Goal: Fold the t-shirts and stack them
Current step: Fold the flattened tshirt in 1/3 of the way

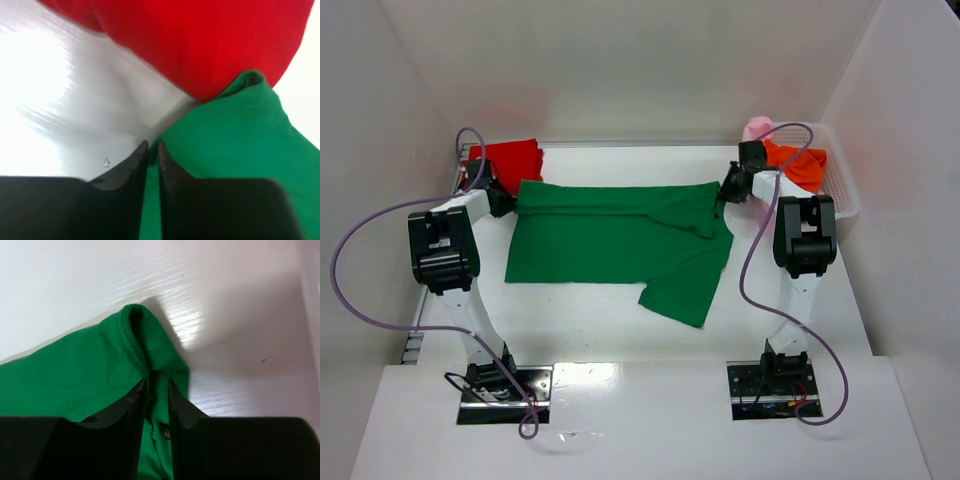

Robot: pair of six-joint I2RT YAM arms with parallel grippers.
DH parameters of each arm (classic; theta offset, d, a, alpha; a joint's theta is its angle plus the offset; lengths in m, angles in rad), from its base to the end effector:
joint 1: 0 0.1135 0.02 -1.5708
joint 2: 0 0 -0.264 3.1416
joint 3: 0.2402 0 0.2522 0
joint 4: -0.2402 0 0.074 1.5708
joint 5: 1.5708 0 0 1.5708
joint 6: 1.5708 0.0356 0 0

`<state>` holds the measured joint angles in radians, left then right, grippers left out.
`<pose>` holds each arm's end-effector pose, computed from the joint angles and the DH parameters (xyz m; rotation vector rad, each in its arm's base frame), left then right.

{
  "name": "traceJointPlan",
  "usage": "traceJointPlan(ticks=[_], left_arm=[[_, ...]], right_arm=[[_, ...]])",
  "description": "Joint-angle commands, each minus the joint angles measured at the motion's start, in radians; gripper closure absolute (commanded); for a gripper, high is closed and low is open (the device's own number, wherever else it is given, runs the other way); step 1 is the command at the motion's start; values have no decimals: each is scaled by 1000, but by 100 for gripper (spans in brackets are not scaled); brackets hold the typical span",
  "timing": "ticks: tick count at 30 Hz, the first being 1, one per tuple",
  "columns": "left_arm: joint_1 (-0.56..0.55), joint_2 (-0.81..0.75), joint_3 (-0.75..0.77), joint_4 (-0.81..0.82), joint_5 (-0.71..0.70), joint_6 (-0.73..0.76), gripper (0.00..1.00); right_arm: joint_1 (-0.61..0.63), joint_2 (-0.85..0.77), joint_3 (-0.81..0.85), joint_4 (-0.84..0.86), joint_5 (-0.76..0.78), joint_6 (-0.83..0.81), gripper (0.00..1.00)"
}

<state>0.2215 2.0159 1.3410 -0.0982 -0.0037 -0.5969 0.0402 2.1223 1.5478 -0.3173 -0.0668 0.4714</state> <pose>0.4301 0.0970 0.1690 -0.9371 2.1562 -0.1806 0.4649 0.0211 0.1704 0.5028 2.4330 0.3023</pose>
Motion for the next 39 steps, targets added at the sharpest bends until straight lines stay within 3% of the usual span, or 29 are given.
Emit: traceJointPlan(ticks=[1, 4, 7, 16, 22, 28, 34, 39], left_arm=[[15, -45, 35, 3, 48, 49, 65], [15, -75, 35, 3, 77, 71, 49], [15, -103, 35, 1, 105, 83, 35], [15, -265, -17, -39, 165, 100, 10], [15, -400, -96, -78, 197, 118, 4], [-9, -570, -163, -183, 197, 127, 1], [-114, -725, -265, -286, 91, 113, 0], [-162, -821, -318, -352, 27, 85, 0]], right_arm=[[-16, -53, -5, 34, 4, -26, 61], [-16, -64, -1, 34, -21, -27, 52], [-16, -76, 5, 34, -31, -27, 51], [7, -198, -31, 53, -149, -27, 46], [30, -307, -93, 86, -281, -30, 37], [99, -507, -216, 24, -75, 5, 21], [109, -750, -499, 34, -59, 57, 11], [109, -892, -612, -27, -59, 86, 4]])
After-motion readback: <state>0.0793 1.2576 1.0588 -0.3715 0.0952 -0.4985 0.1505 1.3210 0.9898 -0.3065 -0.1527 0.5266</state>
